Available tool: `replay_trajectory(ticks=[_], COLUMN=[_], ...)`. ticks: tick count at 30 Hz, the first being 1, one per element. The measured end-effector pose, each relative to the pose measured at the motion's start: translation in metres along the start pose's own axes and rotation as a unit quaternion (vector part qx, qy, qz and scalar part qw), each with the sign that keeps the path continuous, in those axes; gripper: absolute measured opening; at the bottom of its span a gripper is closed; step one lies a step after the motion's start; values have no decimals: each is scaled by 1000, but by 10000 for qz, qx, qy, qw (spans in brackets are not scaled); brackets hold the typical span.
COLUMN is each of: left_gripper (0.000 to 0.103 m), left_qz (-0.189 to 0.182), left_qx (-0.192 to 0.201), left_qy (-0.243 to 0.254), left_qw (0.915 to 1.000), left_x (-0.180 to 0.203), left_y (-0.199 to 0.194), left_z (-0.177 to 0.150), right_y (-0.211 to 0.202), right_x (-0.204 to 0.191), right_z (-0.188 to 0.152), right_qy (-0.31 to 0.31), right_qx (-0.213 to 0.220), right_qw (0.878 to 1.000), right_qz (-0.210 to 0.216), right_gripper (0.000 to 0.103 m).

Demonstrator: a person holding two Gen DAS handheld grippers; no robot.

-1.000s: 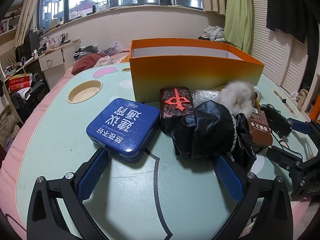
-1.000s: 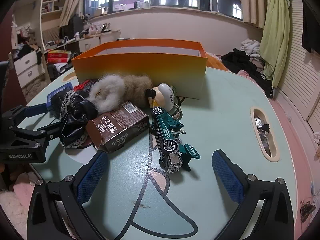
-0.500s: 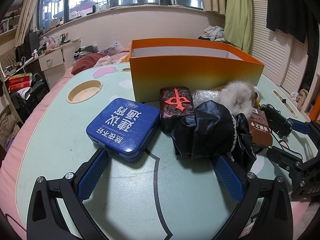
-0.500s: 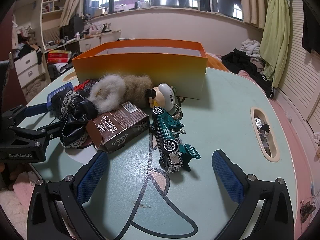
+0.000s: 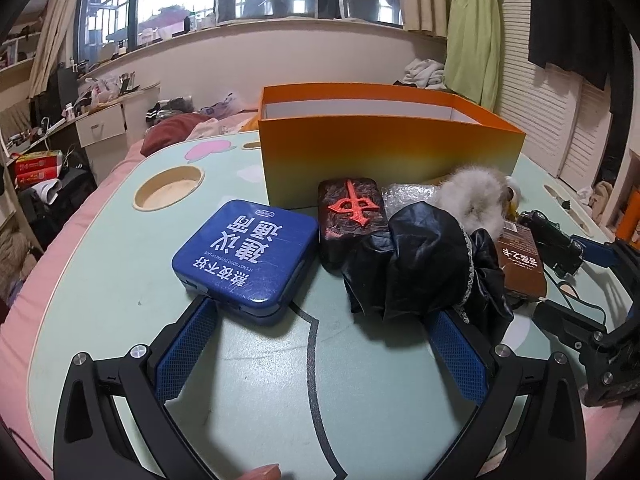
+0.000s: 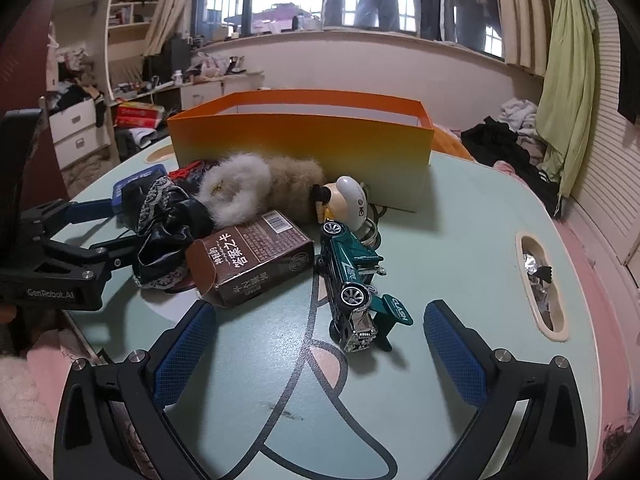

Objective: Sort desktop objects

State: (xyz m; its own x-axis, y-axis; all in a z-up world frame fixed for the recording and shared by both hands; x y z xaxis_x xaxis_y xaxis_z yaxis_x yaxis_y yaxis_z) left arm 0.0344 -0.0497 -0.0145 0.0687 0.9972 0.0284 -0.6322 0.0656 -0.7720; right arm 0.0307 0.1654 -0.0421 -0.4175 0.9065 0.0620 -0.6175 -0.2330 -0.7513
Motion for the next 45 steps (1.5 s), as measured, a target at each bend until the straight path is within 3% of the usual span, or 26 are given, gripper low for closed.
replay_trajectory(ticks=[12,22,25,27,29,30,32,34,38,39,41,45], left_gripper=[103,103,103,103,102,101,83,83,83,82,67,66], left_qz=[79,-106,-477,-248,-106,-168,-438,-538,-67,-130,-232,-443], left_qx=[122,-33,85,343,232,34,-294,-433,-570,-743,-811,-793], left_qy=[37,112,78,-54,-70,-39,0,196,677,663,505,447], left_qw=[9999,9999,9988,9991,9996,9998,9986,9974,9961,9949,9952,9949], left_x=[10,8,-5,-25,-46,-53,-60,-55,-35,-34,-34,-33], left_y=[-4,-6,-21,-36,-37,-33,-25,-18,0,7,9,3], left_z=[-3,-2,3,11,23,28,33,34,34,36,39,40], right_y=[-2,0,-1,-1,-1,-1,-1,-1,1,1,1,3], right_x=[-1,-6,-4,-5,-6,-6,-6,-7,-10,-11,-12,-13], right_z=[-5,-5,-6,-6,-6,-6,-6,-6,-3,-3,-4,-3], right_qy=[-54,-162,-141,-141,-144,-147,-140,-109,-281,-285,-294,-401], right_qx=[77,78,86,88,86,85,89,87,69,72,81,20], right_qw=[9999,9997,9996,9996,9997,9997,9997,9998,9992,9992,9992,9984], right_qz=[100,174,213,211,196,192,190,139,276,271,264,397], right_gripper=[103,103,103,103,103,103,103,103,103,103,103,103])
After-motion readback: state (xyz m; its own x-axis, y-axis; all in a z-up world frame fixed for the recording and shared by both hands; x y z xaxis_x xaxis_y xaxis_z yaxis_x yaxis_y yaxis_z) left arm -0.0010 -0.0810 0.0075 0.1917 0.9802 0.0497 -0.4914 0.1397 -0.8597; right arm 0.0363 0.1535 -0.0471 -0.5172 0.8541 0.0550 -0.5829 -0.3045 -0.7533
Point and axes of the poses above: each gripper's, at about its wrist camera, not at the fingertips, and y roughly the way its jaws point, x to its right, z to its top, the point moved 1 cm from there along y, roughly the way its jaws point, and after that the axes turned 13 degrees about -x, right-handed, at the moved point
